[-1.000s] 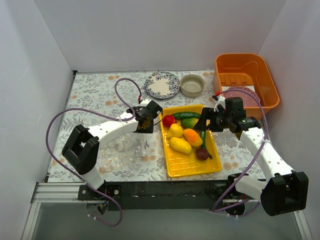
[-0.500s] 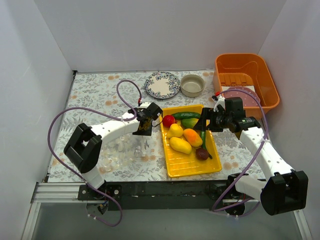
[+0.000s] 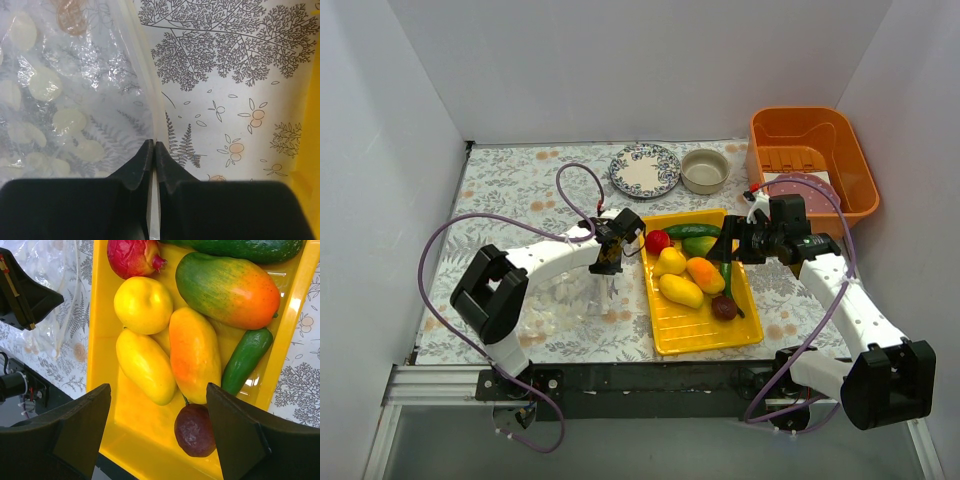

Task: Place the food in the zip-top bag and seal the zipper
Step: Open the zipper of the food storage bag at the center of the board.

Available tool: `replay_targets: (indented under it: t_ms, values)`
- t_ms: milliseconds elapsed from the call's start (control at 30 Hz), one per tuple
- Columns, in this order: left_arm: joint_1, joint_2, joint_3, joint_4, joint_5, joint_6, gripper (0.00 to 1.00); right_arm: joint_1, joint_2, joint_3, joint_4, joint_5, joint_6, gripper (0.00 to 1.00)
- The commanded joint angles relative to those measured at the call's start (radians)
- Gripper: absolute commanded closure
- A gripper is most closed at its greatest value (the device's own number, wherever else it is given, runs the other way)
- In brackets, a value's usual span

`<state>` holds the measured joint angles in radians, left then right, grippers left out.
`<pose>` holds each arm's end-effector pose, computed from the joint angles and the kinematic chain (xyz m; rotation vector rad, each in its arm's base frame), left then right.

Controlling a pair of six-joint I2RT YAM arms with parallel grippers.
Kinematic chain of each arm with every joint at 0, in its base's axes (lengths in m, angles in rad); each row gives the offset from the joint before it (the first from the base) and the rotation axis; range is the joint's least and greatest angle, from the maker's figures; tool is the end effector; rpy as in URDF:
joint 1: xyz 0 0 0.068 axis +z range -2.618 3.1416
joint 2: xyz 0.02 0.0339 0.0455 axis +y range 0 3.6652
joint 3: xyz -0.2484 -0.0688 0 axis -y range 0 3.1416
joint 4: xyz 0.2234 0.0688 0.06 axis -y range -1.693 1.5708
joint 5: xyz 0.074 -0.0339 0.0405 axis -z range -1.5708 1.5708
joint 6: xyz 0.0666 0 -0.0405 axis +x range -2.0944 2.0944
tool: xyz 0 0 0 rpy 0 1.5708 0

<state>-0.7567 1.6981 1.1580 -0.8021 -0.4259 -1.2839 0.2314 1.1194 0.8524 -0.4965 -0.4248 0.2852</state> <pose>0.2403 -0.1890 0.1653 -0.7572 2.5522 0.0406 0.2276 0.0818 0.2428 -0.1539 2.3658 0.7498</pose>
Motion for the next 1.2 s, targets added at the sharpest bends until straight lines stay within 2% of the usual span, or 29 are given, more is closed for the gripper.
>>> replay_targets:
  t_ms: [0,167,267,500,633,900,1167]
  values:
    - [-0.004,-0.075,0.0,0.014,0.016,0.001,1.0,0.003,0.01,-0.013,0.047,-0.054,0.008,0.16]
    - [-0.006,-0.172,-0.011,0.041,0.036,-0.002,1.0,0.022,0.016,-0.018,0.16,-0.166,0.075,0.18]
    - [-0.006,-0.244,-0.024,0.066,0.061,-0.012,1.0,0.074,0.036,-0.018,0.232,-0.202,0.136,0.2]
    - [-0.006,-0.38,-0.08,0.096,0.099,-0.058,1.0,0.27,0.134,0.011,0.418,-0.221,0.279,0.24]
    - [-0.006,-0.454,-0.126,0.142,0.107,-0.064,1.0,0.342,0.204,0.014,0.58,-0.227,0.376,0.25]
    - [-0.006,-0.488,-0.147,0.184,0.108,-0.078,1.0,0.482,0.368,0.105,0.651,-0.18,0.468,0.28]
    - [-0.006,-0.52,-0.167,0.195,0.116,-0.077,1.0,0.54,0.468,0.149,0.662,-0.129,0.483,0.33]
